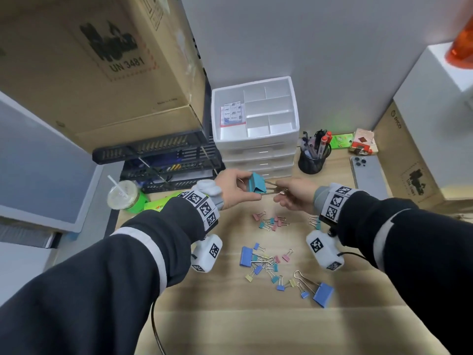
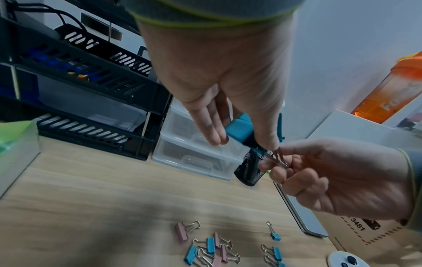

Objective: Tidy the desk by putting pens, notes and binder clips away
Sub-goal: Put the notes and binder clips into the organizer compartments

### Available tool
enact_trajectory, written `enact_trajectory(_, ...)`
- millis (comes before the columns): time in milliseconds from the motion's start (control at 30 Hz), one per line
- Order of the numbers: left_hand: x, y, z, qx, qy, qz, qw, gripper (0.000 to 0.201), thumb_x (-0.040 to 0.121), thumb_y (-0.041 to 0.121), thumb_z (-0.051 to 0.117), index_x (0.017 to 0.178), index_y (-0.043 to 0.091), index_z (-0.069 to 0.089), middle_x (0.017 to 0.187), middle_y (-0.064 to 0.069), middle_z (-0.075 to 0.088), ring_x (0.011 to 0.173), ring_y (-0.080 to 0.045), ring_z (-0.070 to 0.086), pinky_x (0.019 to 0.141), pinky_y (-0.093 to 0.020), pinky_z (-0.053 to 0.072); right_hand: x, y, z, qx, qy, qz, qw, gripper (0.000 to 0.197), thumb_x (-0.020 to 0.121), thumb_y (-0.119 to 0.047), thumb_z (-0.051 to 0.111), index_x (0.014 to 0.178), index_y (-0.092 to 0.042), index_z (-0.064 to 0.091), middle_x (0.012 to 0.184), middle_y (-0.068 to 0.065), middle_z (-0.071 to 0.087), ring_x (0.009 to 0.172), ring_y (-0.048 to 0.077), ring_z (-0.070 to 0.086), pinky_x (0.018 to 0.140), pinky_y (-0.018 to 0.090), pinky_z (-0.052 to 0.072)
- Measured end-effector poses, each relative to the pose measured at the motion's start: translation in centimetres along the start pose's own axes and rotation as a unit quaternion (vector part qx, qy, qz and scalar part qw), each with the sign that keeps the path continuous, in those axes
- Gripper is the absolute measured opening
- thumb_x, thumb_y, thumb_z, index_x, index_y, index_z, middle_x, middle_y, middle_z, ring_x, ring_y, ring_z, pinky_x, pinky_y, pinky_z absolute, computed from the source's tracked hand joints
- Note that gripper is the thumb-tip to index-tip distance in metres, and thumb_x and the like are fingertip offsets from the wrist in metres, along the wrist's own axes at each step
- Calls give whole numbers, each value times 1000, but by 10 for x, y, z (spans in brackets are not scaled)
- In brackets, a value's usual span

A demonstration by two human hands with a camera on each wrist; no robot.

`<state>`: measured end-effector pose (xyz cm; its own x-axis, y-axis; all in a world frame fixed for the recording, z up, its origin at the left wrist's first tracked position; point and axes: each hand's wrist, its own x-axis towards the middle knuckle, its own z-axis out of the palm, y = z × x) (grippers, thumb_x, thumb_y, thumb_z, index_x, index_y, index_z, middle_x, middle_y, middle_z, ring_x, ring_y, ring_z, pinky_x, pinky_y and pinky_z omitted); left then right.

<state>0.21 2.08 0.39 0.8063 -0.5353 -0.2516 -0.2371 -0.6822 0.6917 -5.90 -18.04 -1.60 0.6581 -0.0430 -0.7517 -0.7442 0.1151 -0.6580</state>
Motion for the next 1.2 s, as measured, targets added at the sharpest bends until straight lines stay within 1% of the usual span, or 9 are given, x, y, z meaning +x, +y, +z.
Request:
enact_trajectory(200,2,11,-12,13,93,26,995,57,66,42,87,116,22,71,92,9,72,78,-7,67,72,-26,59,-14,-28,1,260,-41,-28,964,11,100,-10,54,96,-1,57,69,13,70,51,13,69,49,18,56)
enact_trajectory(333,8,25,-18,0,147,42,988,52,66,36,88,111,17,68,95,5,70,81,-9,67,72,-26,60,-18,-57,5,316,-54,-44,946,12,100,-10,55,104,1,59,90,19,72,62,19,73,56,22,60)
enact_trajectory(500,19,43,-36,-11,164,63,984,70,63,36,91,119,19,54,109,3,58,85,-11,61,72,-18,55,-24,-105,-2,95,43,-209,972,20,93,-8,65,107,6,65,87,16,70,58,13,64,55,19,57)
enact_trajectory(600,27,43,-45,-12,146,61,987,87,68,34,87,139,17,41,118,3,48,84,-7,58,76,-20,50,-36,-147,-13,-67,105,-332,935,15,90,-9,67,100,2,70,87,14,73,69,16,66,70,26,59)
enact_trajectory(700,32,40,-55,51,161,67,983,68,78,25,76,137,16,43,119,-1,48,88,-14,57,80,-26,50,-38,-188,-29,-214,168,-411,870,15,90,-15,68,101,-6,72,92,16,74,75,23,67,76,36,59)
enact_trajectory(800,42,36,-64,148,164,72,973,59,81,22,69,135,11,48,128,-7,51,115,-24,51,97,-28,41,-25,-209,-38,-346,208,-430,807,15,90,-22,66,99,-14,74,92,7,74,84,23,68,87,39,56)
enact_trajectory(867,49,35,-68,208,147,70,965,58,81,24,67,135,9,50,131,-10,51,123,-29,44,104,-35,39,-14,-212,-41,-416,207,-416,782,18,91,-25,65,103,-16,74,98,5,74,87,19,65,86,30,51)
enact_trajectory(967,60,32,-68,243,124,65,960,51,82,27,64,130,9,55,126,-10,52,120,-29,44,103,-39,40,0,-211,-42,-471,208,-418,749,22,94,-25,62,110,-14,73,105,6,74,96,22,65,83,24,43)
enact_trajectory(1200,72,17,-62,238,81,64,966,34,84,23,62,115,8,64,112,-8,55,111,-26,48,94,-32,40,26,-207,-48,-524,214,-416,712,20,93,-28,62,109,-17,71,103,7,73,99,31,64,84,35,49)
